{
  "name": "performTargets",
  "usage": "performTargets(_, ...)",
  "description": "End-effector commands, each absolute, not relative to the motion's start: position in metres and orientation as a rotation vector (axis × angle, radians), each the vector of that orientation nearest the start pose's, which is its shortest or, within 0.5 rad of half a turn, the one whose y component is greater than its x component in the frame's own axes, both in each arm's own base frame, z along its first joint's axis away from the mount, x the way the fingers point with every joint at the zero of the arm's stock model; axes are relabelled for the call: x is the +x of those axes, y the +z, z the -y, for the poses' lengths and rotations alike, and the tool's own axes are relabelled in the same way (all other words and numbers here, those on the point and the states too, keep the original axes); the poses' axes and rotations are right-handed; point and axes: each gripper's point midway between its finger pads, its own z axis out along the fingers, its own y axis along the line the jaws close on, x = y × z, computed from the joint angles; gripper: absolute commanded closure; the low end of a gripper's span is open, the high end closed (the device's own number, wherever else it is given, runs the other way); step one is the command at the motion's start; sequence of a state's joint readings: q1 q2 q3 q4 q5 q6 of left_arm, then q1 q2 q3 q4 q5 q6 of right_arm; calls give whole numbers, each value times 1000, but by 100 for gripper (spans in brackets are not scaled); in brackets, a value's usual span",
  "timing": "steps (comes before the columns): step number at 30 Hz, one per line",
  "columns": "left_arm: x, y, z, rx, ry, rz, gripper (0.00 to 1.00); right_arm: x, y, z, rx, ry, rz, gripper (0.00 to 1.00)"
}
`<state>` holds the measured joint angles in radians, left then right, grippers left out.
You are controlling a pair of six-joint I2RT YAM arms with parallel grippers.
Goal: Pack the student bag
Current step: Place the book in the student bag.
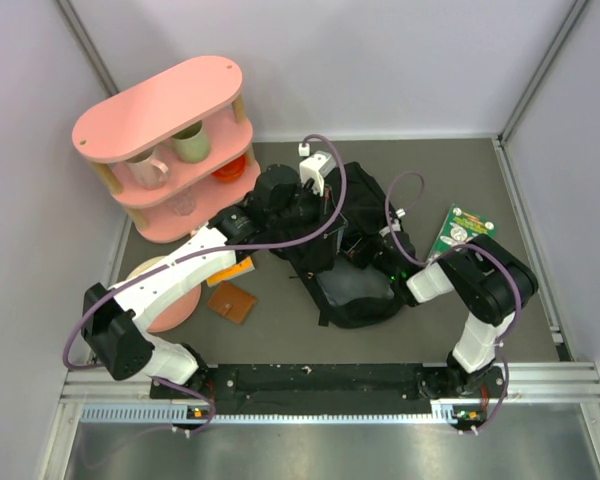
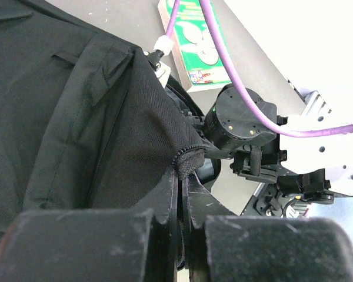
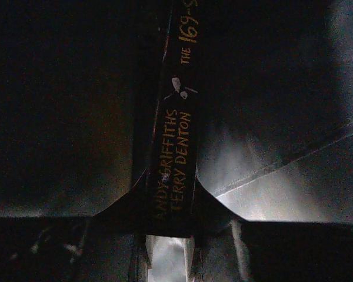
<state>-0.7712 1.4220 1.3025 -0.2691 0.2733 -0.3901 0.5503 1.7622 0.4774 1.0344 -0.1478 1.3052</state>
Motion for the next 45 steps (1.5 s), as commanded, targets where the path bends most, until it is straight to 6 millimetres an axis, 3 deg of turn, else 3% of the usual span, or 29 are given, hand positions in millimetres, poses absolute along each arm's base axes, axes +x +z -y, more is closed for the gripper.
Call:
performTargets(1, 267, 322, 352, 603, -1075, -1850, 100, 362, 100, -276, 694, 1324, -1903, 87)
performTargets(4, 267, 321, 350, 596, -1071, -1851, 100, 359, 85, -273, 711, 1268, -1971, 71)
performTargets(5, 267, 320, 350, 596, -1073, -1855, 100, 355, 69, -268, 744, 1211, -2041, 69)
performTargets(7, 267, 318, 350, 591, -1074, -1862, 100, 351, 65, -264, 755, 1177, -2063, 55)
performTargets(12, 266, 316, 348, 581, -1077, -1865, 100, 337, 44, -248, 795, 1034, -2174, 35)
performTargets(13, 266, 315, 348, 583, -1075, -1867, 100, 336, 51, -247, 780, 1035, -2166, 29)
performTargets(14, 268, 316, 347, 575, -1068, -1866, 100, 335, 52, -245, 777, 1020, -2168, 12)
performTargets(15, 267, 314, 347, 575, -1065, -1871, 100, 330, 48, -240, 775, 983, -2202, 10)
performTargets(16, 268, 312, 346, 571, -1059, -1880, 100, 327, 50, -238, 762, 965, -2209, 1)
performTargets(17, 269, 310, 345, 568, -1054, -1883, 100, 327, 61, -235, 755, 958, -2190, 1)
performTargets(19, 271, 307, 344, 553, -1044, -1895, 100, 318, 61, -229, 734, 913, -2232, 1)
performTargets(20, 272, 307, 344, 551, -1044, -1892, 100, 319, 74, -224, 725, 903, -2199, 1)
performTargets(23, 276, 303, 344, 536, -1035, -1904, 100, 309, 81, -214, 684, 852, -2213, 1)
performTargets(27, 281, 292, 345, 514, -1012, -1934, 100, 298, 118, -214, 549, 910, -2150, 1)
performTargets(30, 284, 288, 343, 488, -998, -1945, 100, 285, 128, -206, 528, 863, -2182, 1)
performTargets(36, 286, 283, 342, 461, -992, -1960, 100, 249, 128, -161, 581, 693, -2200, 1)
performTargets(37, 285, 284, 342, 466, -995, -1960, 100, 246, 140, -155, 584, 706, -2154, 1)
performTargets(40, 284, 281, 345, 473, -1006, -1969, 100, 235, 141, -126, 634, 591, -2112, 1)
performTargets(42, 279, 282, 350, 509, -1044, -1967, 99, 233, 156, -108, 664, 556, -2024, 1)
performTargets(43, 277, 281, 351, 522, -1058, -1972, 85, 229, 157, -98, 680, 513, -2009, 1)
performTargets(45, 268, 286, 353, 557, -1095, -1972, 67, 227, 168, -84, 706, 480, -1958, 1)
